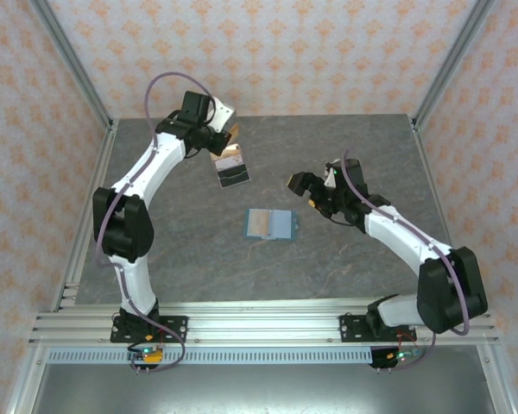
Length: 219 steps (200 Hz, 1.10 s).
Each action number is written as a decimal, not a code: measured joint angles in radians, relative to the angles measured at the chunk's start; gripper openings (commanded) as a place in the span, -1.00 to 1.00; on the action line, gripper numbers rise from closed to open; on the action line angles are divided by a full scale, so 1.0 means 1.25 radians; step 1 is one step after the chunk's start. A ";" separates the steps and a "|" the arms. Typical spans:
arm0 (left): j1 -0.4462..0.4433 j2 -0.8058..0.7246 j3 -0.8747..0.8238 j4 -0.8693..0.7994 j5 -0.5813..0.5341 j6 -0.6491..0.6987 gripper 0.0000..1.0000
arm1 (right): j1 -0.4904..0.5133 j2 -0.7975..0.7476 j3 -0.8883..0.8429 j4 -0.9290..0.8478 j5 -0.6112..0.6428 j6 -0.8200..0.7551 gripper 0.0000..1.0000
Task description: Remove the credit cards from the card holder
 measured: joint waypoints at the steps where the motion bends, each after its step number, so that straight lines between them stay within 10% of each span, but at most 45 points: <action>1: 0.001 0.004 0.004 -0.001 0.002 0.008 -1.00 | 0.000 0.002 0.001 0.000 0.000 0.000 0.99; 219: 0.098 0.252 0.193 -0.114 0.166 0.457 -1.00 | 0.039 0.101 0.072 -0.005 0.020 0.046 0.99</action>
